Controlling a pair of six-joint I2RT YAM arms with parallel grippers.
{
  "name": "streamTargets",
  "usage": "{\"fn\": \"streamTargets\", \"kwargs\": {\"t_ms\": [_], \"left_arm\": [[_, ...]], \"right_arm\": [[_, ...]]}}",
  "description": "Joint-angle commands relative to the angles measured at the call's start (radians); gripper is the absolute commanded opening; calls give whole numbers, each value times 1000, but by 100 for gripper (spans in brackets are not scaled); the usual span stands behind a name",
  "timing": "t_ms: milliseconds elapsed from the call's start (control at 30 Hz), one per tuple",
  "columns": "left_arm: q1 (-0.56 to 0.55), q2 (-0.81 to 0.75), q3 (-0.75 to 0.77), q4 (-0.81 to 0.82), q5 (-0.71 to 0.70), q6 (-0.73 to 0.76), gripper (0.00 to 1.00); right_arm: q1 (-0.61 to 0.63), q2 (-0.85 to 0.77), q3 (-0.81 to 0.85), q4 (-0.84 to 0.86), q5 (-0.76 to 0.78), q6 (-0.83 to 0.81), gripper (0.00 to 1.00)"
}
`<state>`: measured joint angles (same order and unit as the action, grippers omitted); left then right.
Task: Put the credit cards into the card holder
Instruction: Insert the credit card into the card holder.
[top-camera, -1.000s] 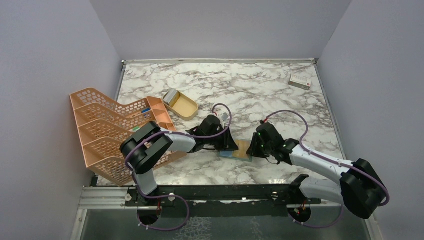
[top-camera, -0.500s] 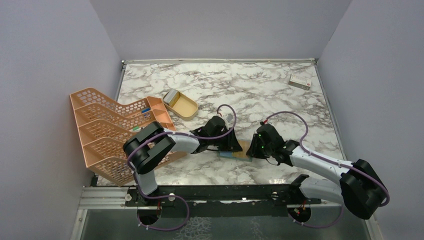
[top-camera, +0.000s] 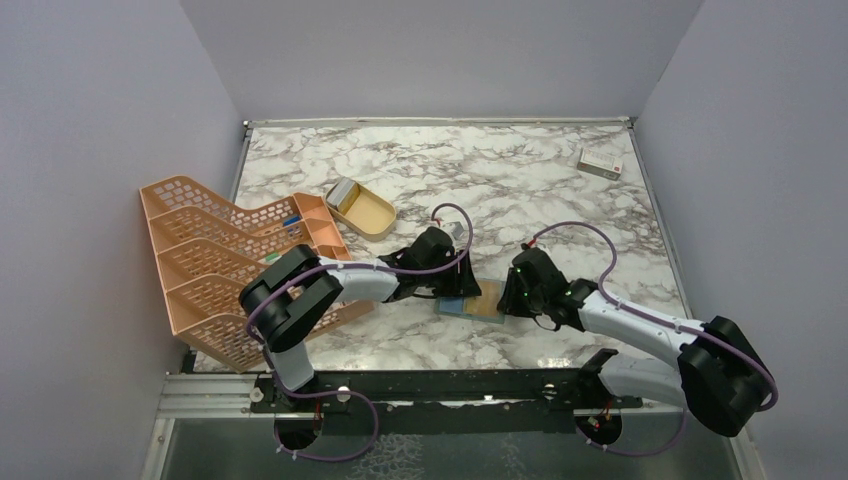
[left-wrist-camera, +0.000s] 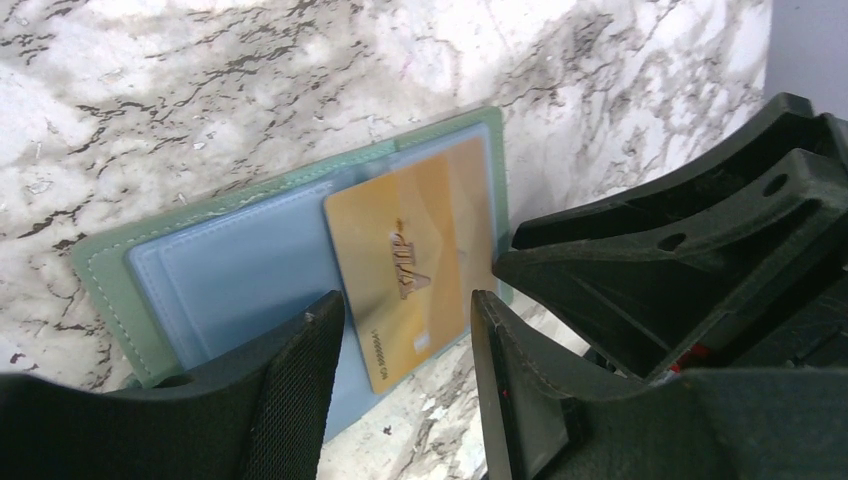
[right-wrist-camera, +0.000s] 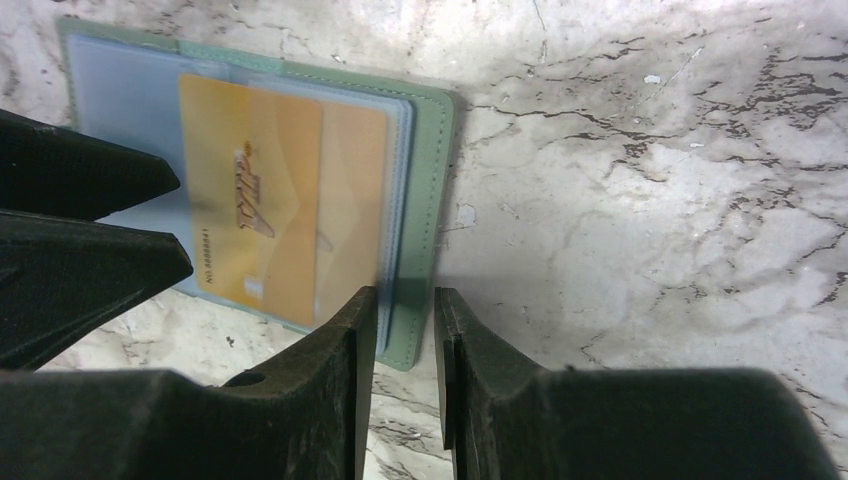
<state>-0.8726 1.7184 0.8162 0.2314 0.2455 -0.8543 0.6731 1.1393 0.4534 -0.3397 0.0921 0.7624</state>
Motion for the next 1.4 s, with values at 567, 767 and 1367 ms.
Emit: {"fn": "streamTargets", "kwargs": {"t_ms": [567, 767, 1367], "left_arm": [[-45, 74, 47, 86, 43, -73, 44], [-55, 69, 66, 100, 47, -77, 45], [-42, -233, 47, -199, -196, 153, 67]], "right_arm": [[5, 31, -41, 124, -20, 17, 28], [4, 16, -27, 98, -13, 22, 28], [5, -206, 66, -120, 1, -16, 45]]}}
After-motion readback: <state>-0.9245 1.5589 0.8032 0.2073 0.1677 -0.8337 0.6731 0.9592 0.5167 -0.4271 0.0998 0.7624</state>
